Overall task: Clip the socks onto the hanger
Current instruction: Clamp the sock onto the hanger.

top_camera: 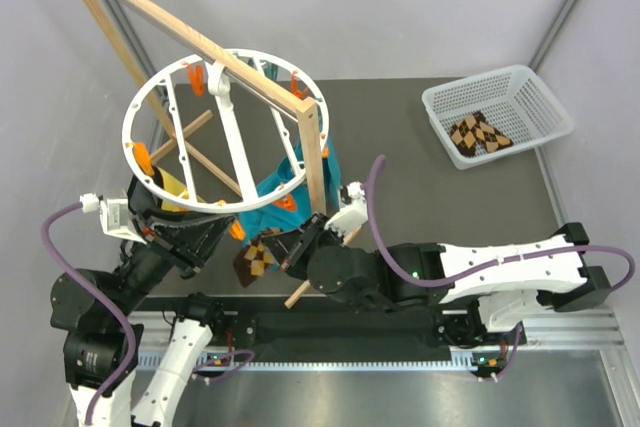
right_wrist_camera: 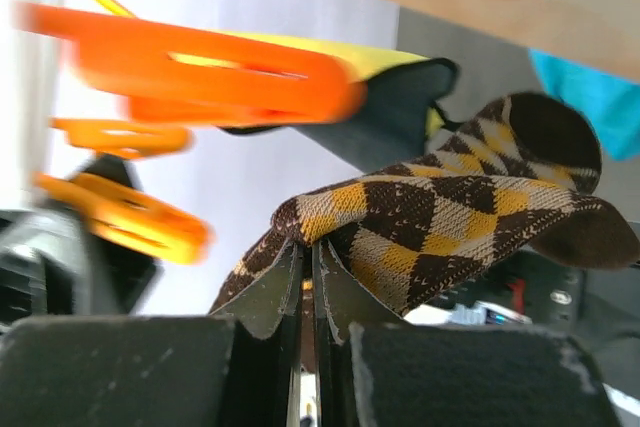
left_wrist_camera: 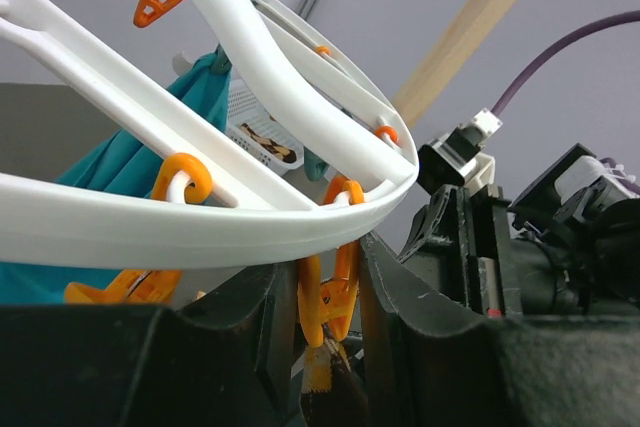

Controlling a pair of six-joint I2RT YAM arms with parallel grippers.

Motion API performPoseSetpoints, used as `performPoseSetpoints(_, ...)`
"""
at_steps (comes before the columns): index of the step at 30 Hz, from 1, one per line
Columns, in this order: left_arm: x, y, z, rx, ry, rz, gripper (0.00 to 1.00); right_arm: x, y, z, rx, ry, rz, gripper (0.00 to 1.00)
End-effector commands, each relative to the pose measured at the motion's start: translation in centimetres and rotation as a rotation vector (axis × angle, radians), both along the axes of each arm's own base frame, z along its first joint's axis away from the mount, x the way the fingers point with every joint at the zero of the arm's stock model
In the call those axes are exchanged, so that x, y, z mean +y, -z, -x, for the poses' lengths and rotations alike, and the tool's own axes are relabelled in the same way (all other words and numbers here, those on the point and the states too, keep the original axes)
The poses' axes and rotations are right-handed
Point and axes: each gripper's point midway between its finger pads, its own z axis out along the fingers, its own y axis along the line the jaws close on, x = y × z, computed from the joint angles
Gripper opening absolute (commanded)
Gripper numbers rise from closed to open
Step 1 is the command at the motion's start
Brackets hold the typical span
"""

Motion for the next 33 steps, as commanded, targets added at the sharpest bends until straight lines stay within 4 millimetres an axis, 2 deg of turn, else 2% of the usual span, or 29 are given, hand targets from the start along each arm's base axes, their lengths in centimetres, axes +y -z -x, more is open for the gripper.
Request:
performPoseSetpoints(1, -0.3, -0.5, 0.6, -0.073, 0.024, -0.031, 0.0, 1.5, -4.0, -0.2, -0.018, 0.032, -0.081, 0.0)
performPoseSetpoints(5, -0.1, -0.5, 0.4, -0.071, 0.014, -0.031, 0.0, 3.0, -5.0, -0.3, -0.046, 0.024, -0.062, 0.0)
performPoseSetpoints(12, 0.1, -0.7, 0.2, -0.065, -0.002, -0.035, 0.0, 2.9, -3.8, -0.8, -0.043, 0.018, -0.03, 0.0)
performPoseSetpoints(21, -0.1, -0.5, 0.1, -0.057, 0.006, -0.04, 0.0, 0.9, -4.1, -2.5, -0.055, 0.081, -0.017, 0.0)
performPoseSetpoints(33, -0.2, -0.1, -0.3, -0.047, 0.008, -0.045, 0.0, -0.4, -4.8, -3.3, -0.054, 0.101, -0.049, 0.0)
